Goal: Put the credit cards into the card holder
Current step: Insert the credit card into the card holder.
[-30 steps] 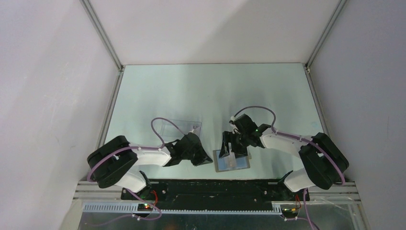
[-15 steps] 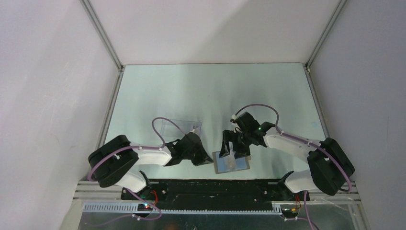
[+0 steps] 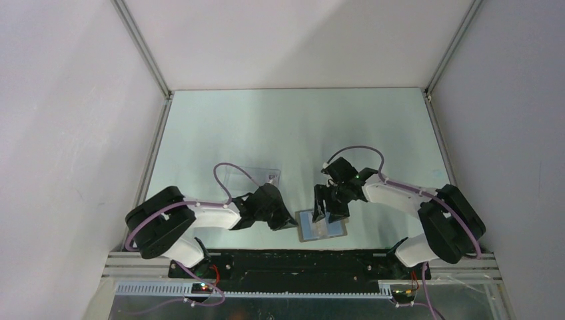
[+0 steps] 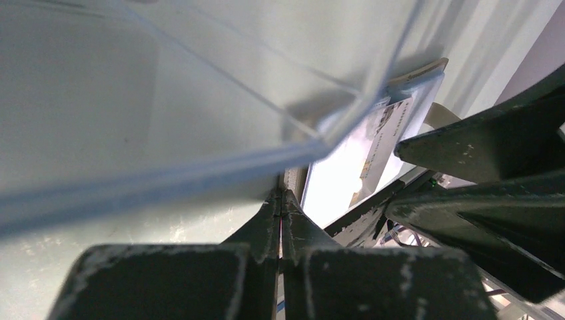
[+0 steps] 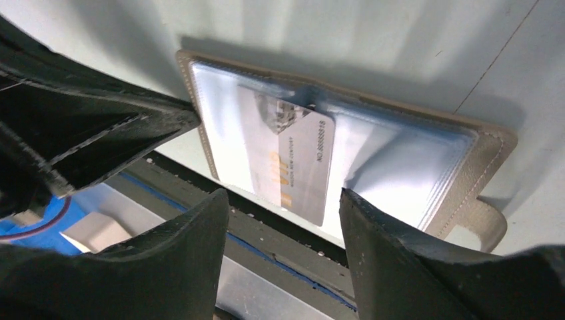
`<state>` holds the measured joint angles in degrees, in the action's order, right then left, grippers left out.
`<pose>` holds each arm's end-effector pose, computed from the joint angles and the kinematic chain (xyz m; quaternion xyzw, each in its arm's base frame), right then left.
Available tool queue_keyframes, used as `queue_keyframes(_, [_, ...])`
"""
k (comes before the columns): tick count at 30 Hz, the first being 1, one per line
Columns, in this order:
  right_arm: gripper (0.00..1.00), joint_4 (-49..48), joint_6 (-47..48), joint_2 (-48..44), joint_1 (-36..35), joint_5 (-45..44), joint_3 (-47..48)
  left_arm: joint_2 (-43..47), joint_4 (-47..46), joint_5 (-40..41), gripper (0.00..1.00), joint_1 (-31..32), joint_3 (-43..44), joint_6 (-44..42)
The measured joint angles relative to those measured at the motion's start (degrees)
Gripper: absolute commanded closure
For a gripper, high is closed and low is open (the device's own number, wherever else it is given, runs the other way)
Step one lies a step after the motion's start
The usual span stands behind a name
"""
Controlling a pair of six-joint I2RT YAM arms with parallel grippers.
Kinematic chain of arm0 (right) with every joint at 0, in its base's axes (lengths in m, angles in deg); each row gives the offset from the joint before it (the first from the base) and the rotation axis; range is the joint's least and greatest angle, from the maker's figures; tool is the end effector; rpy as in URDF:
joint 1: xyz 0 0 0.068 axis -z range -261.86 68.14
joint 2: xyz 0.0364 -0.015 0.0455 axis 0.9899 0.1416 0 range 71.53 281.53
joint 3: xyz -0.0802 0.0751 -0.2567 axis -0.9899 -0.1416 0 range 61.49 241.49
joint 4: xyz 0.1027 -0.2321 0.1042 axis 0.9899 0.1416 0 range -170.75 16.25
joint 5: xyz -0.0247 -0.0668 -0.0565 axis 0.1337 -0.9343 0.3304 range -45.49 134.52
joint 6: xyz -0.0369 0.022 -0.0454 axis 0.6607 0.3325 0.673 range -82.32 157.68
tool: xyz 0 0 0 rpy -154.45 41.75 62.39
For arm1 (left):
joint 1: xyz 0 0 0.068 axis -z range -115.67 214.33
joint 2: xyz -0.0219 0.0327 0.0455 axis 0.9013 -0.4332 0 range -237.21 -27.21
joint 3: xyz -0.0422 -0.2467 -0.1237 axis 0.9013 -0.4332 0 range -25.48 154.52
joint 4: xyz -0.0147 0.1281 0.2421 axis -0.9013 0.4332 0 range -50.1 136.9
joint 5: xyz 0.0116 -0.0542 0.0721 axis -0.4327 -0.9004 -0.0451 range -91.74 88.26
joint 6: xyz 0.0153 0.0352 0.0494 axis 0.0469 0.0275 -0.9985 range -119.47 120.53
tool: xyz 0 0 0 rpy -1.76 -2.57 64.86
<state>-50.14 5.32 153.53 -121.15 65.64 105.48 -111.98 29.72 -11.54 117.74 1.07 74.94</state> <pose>0.1952 0.1819 0.1591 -0.0924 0.9622 0.2528 0.0424 0.1504 -0.2164 0.1047 -0.1395 0.9203 -0.3555 0.0852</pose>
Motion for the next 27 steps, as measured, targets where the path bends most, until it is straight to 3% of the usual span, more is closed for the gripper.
queue_keyframes(10, [0.47, -2.1, 0.8, 5.0, -2.5, 1.1, 1.0, -0.7, 0.0, -0.6, 1.0, 0.0, 0.5, -0.4])
queue_keyframes(16, [0.46, -2.6, 0.6, 6.6, -6.6, 1.4, 2.4, -0.7, 0.0, -0.9, 1.0, 0.0, 0.6, -0.5])
queue_keyframes(22, [0.39, -1.8, 0.0, 6.8, -8.2, 1.1, 2.5, -0.6, 0.0, -0.9, 1.0, 0.0, 0.6, -0.8])
queue_keyframes(27, [0.31, -0.2, 0.0, 6.2, -8.2, -0.3, 4.3, 2.2, 2.0, -0.3, 0.82, 0.1, 0.5, -1.0])
